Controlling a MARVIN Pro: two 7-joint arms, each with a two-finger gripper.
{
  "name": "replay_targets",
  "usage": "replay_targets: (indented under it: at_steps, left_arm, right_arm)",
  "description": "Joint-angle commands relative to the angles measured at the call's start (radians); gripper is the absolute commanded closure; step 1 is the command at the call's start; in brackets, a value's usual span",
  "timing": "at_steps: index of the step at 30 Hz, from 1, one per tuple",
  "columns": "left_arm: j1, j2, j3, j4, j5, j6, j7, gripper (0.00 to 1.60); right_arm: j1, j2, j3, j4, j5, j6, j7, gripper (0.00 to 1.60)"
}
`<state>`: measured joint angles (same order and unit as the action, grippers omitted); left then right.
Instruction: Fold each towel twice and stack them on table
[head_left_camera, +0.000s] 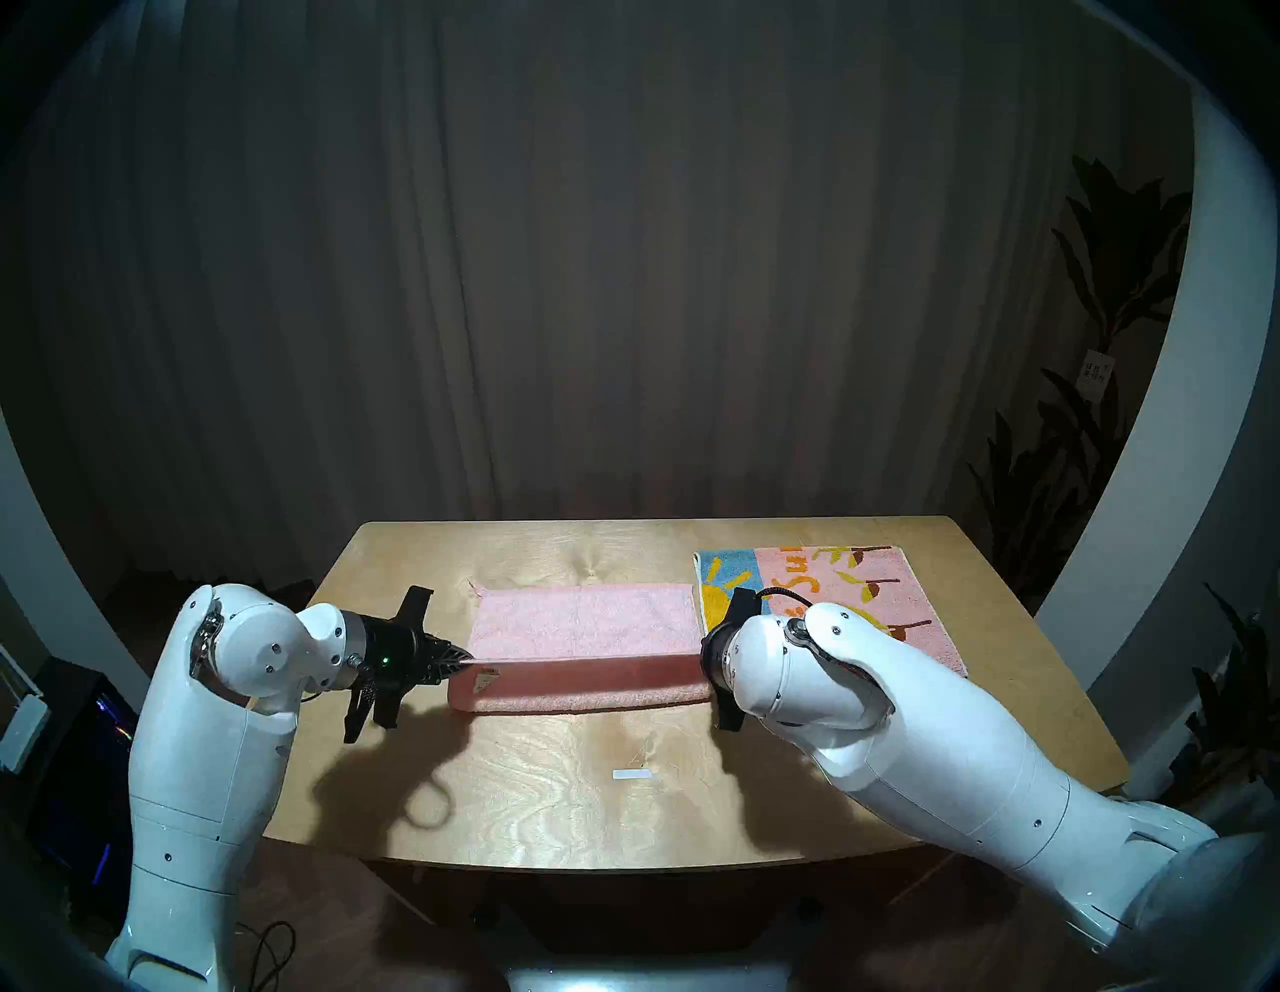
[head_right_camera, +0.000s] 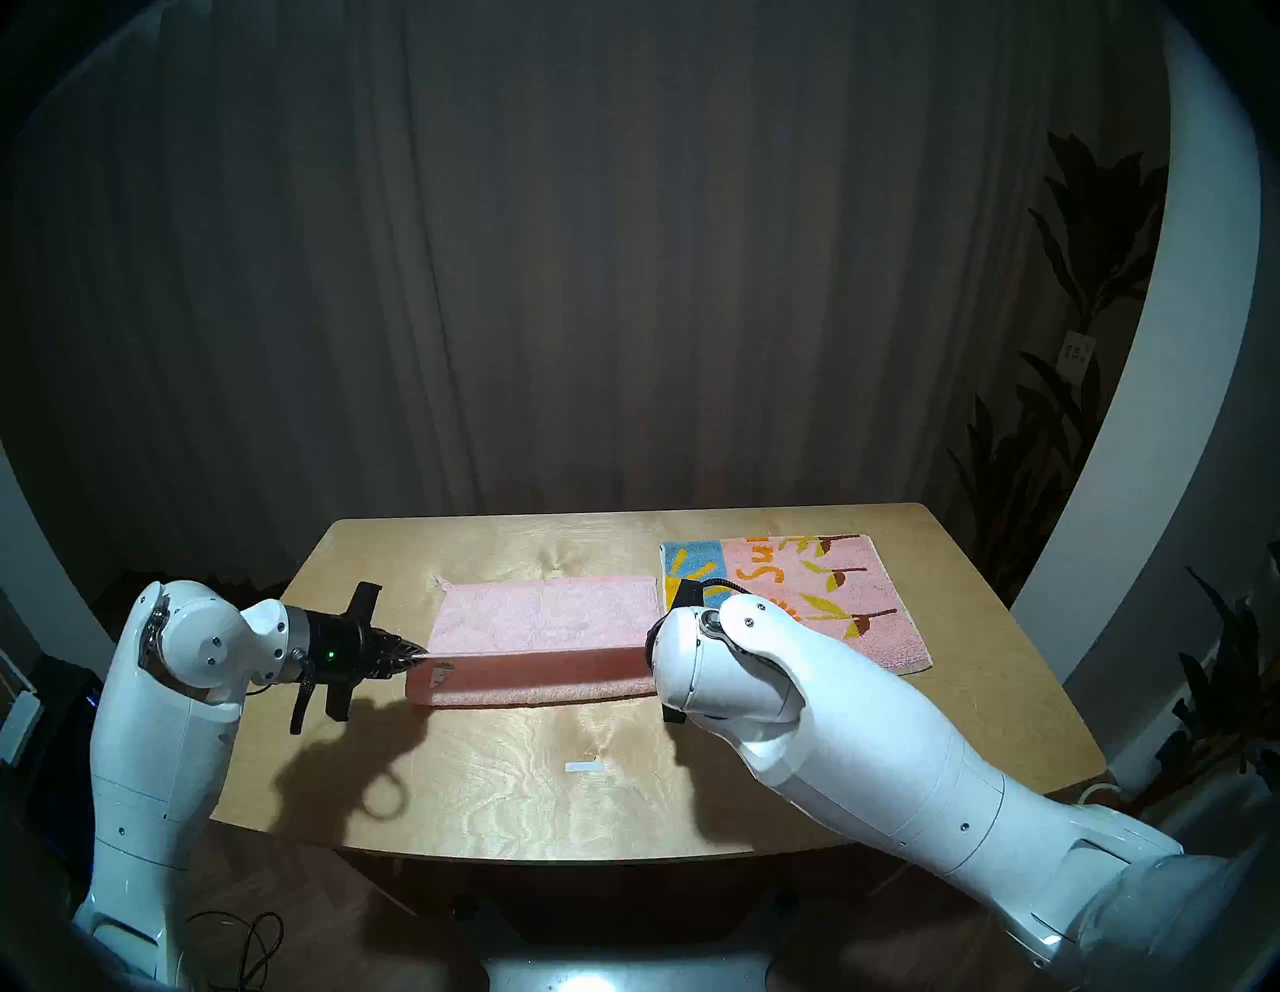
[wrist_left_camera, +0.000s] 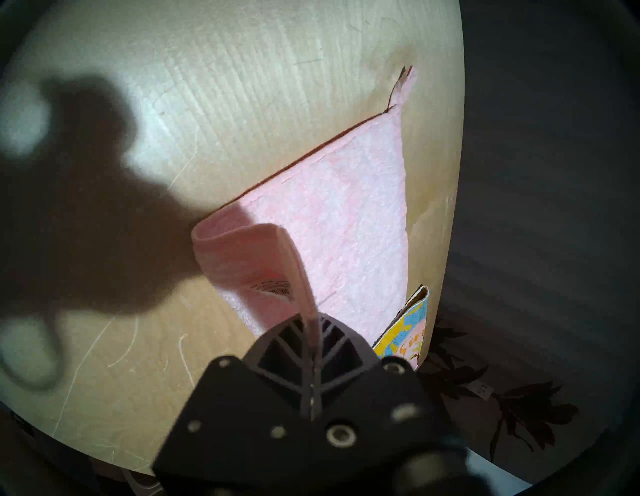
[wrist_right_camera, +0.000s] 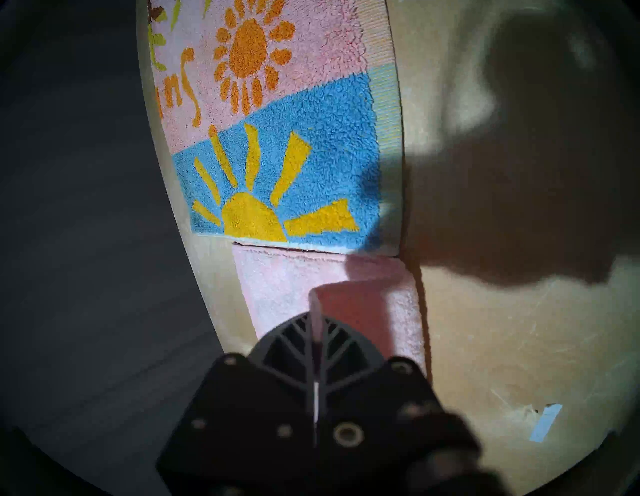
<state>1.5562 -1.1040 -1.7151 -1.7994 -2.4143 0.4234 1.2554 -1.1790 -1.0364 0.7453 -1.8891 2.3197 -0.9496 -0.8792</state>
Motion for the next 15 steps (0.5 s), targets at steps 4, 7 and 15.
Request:
replay_targets:
  at_steps: [4, 7, 15]
  left_arm:
    - [-0.146, 0.031, 0.051, 0.088, 0.096, -0.012, -0.068, 1.6]
    - [-0.169, 0.029, 0.066, 0.105, 0.114, -0.014, -0.087, 1.6]
    - [-0.243, 0.017, 0.108, 0.156, 0.164, -0.029, -0.129, 1.6]
  right_arm:
    - [0.106, -0.059, -0.008, 0.12, -0.009, 0.013, -0.012, 1.6]
    - [0.121, -0.074, -0.001, 0.155, -0.007, 0.011, -0.004, 1.6]
    - [0.17, -0.118, -0.004, 0.243, -0.014, 0.03, -0.001, 1.6]
